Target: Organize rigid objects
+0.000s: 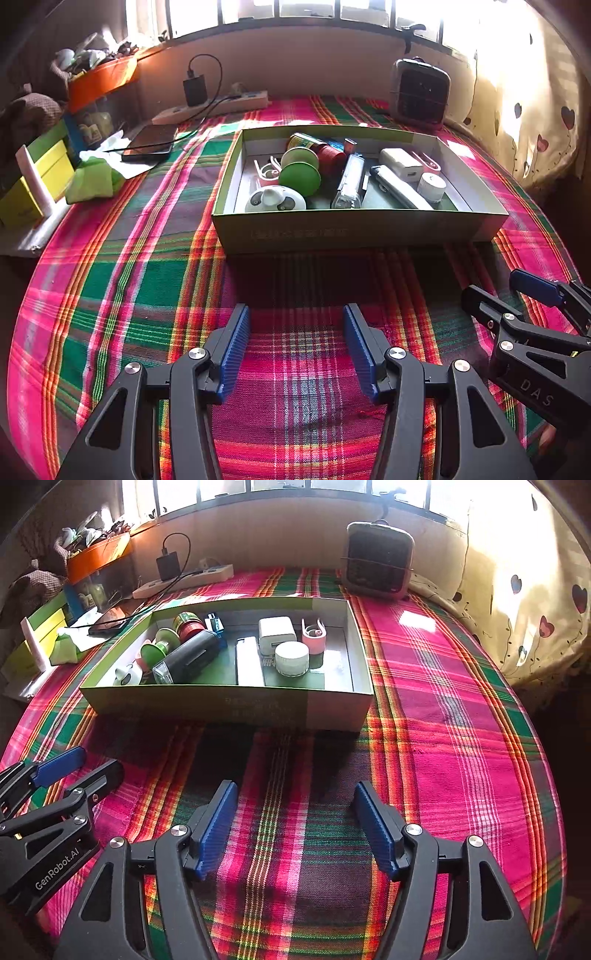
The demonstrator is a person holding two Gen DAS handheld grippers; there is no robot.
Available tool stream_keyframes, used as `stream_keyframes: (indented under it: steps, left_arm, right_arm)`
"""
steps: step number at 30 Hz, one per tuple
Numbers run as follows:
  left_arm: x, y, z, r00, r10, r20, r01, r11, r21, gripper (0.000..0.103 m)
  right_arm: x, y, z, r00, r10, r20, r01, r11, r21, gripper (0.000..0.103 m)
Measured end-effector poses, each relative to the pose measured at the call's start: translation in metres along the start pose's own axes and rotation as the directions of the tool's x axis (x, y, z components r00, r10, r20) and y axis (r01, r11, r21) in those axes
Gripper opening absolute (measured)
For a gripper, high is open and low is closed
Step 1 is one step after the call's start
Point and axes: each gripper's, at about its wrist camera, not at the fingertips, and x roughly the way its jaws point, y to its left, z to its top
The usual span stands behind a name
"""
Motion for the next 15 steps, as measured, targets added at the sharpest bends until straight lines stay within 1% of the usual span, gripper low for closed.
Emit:
stream_keyframes:
  steps: [15]
  left_arm:
    - [0.0002, 0.0003, 0.0, 1.0, -0.001, 0.0, 0.001, 1.0, -0.001, 0.052]
  right_arm:
    - [0.0001, 0.0006, -0.0002, 1.0, 0.0, 0.0, 0.0, 1.0, 0.0, 0.068]
